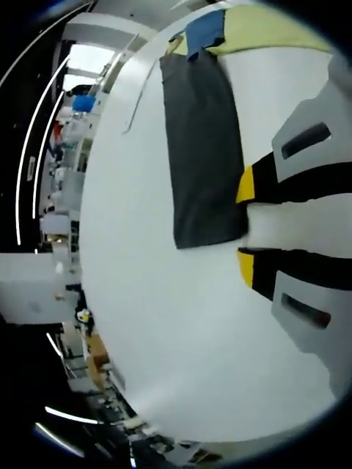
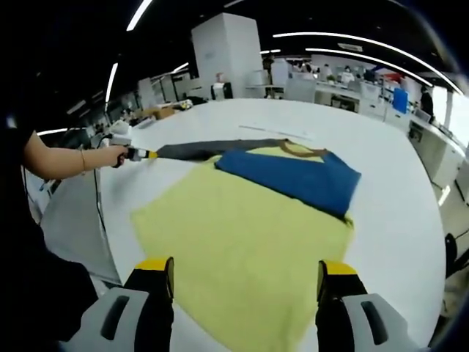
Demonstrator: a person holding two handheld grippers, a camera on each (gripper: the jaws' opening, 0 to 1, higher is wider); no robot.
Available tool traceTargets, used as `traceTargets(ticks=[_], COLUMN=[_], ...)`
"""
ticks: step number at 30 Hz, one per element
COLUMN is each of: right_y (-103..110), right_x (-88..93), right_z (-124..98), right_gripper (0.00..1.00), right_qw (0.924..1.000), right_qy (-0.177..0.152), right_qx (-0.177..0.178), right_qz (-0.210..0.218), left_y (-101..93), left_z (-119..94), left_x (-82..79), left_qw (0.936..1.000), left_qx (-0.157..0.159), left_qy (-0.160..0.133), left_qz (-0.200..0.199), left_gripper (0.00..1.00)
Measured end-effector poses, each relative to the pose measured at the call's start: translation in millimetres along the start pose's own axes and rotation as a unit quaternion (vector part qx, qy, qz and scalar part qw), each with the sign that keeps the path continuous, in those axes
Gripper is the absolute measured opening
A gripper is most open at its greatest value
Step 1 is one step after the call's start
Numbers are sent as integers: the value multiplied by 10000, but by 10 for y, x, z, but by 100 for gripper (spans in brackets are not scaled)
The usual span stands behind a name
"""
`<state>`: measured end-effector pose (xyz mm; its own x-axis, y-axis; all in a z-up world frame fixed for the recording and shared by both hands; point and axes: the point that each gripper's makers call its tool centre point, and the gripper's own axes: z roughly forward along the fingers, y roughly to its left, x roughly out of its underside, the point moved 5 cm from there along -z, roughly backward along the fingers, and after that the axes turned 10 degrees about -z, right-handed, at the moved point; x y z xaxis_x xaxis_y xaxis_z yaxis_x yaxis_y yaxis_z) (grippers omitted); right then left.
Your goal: Fold the garment on the visible template until the final outline fits inside the template.
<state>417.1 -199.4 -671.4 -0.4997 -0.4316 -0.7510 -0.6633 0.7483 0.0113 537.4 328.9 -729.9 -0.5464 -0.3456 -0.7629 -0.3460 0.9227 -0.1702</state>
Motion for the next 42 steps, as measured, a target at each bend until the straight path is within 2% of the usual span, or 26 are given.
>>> traceTargets(ticks=[1,4,7,9,14,20,28,34,40,42], right_y=[5,14,19,17,6,12,-8,-17,-29,-30], right_x=[7,24,31,35,57,87,65,47,53,60], right_z=[0,4,2,-4,-15,-14,-20,-31,-59,-70], right_gripper=[79,78,79,79,78,78,79,79,79,79], right_qw=[10000,10000,10000,10000,10000,9999,10000,9999,9999,9999], right_qy=[17,52,67,61,67,93,22,-36,-61,-62], right_qx=[-2,-11,-11,3,37,38,47,33,52,62], right_qz=[4,-2,-15,1,31,51,81,94,85,76], left_y=[-11,-24,-63,-22,-48,-49,-119,-241,-415,-498], left_z=[6,30,66,71,78,71,17,-10,-26,-25], left_x=[-2,-16,-5,-11,-7,-9,-103,-202,-265,-301], left_qw=[9999,9999,9961,9956,9974,9973,9977,9966,9960,9957], left_qx=[13,-2,159,86,63,110,205,411,603,746], left_qy=[-20,-8,-58,-102,-82,-105,-265,-425,-453,-531], left_qz=[-110,-107,-868,-928,-720,-720,-587,-577,-481,-152], left_gripper=[17,11,1,0,0,0,0,0,0,0])
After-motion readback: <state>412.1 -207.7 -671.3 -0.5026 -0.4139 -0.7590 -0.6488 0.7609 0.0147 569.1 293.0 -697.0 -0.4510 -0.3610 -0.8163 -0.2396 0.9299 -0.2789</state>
